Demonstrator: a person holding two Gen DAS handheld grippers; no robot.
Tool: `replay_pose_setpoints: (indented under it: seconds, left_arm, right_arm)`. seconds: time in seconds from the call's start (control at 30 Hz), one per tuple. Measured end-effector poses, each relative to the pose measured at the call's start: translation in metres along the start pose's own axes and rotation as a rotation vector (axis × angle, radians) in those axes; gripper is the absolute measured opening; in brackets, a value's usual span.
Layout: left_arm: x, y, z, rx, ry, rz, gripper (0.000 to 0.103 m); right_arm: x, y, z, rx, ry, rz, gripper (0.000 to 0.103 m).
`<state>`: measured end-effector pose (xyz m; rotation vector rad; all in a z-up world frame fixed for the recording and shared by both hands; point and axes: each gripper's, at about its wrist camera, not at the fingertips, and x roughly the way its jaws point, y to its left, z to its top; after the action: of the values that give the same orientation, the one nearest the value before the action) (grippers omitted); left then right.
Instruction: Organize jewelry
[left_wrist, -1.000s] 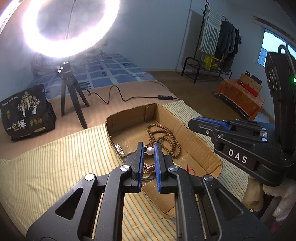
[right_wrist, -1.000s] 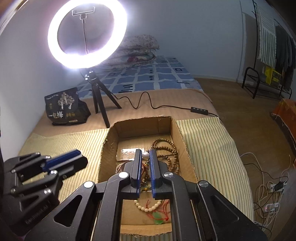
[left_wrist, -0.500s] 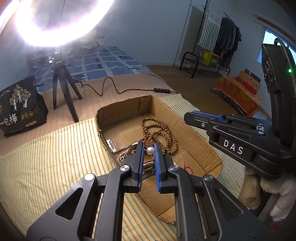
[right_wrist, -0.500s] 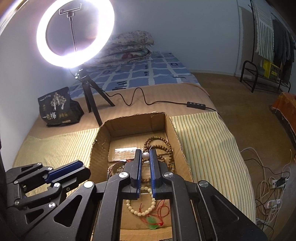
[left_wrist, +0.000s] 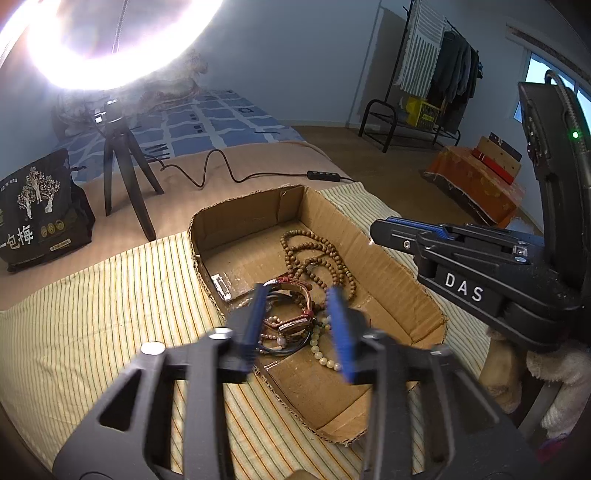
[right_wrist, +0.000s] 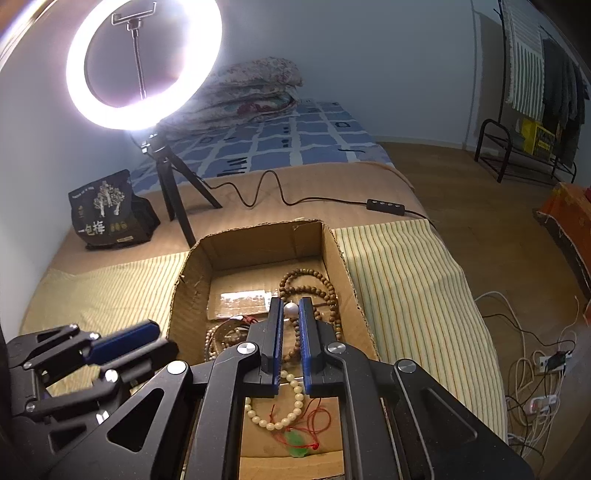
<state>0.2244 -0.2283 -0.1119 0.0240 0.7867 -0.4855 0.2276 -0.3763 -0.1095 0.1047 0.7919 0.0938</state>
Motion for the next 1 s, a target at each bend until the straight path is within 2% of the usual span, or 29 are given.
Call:
replay_pose_setpoints:
  seconds: [0.03, 0.1, 0.17, 0.2, 0.3, 0.5, 0.6, 0.73, 0.83, 1.0]
  left_arm:
    - [0.0, 0.0, 0.0, 0.002, 0.001, 0.001, 0.039]
    - [0.0, 0.0, 0.0, 0.003, 0.003, 0.004, 0.039]
    - [0.0, 0.001, 0.0, 0.001, 0.007, 0.007, 0.039]
    - [0.0, 0.002, -0.001, 0.0, 0.008, 0.009, 0.039]
    - [0.0, 0.003, -0.001, 0.0, 0.014, 0.014, 0.039]
    - [-0.003, 0.004, 0.0, -0.003, 0.003, 0.022, 0.059]
    - [-0.007, 0.003, 0.0, -0.003, -0.006, 0.023, 0.067]
    - [-0.009, 0.002, 0.0, 0.005, -0.008, 0.032, 0.07]
    - [-0.01, 0.002, -0.001, 0.007, -0.009, 0.037, 0.071]
    - [-0.016, 0.002, 0.001, 0.006, -0.022, 0.044, 0.073]
  right_arm:
    - [0.0, 0.001, 0.0, -0.002, 0.0, -0.006, 0.008]
    - [0.0, 0.001, 0.0, -0.005, 0.001, -0.014, 0.019]
    - [-0.001, 0.001, 0.0, -0.004, -0.009, -0.026, 0.05]
    - [-0.002, 0.001, 0.001, -0.002, -0.02, -0.035, 0.054]
    - [-0.006, 0.0, 0.002, 0.006, -0.039, -0.043, 0.055]
    - [-0.007, -0.001, 0.004, 0.012, -0.043, -0.052, 0.057]
    - [-0.009, 0.0, 0.004, 0.009, -0.049, -0.059, 0.064]
    - [-0.012, 0.001, 0.005, 0.009, -0.055, -0.069, 0.066]
    - [-0.014, 0.002, 0.005, 0.007, -0.059, -0.072, 0.071]
    - [-0.016, 0.002, 0.005, 0.006, -0.059, -0.076, 0.071]
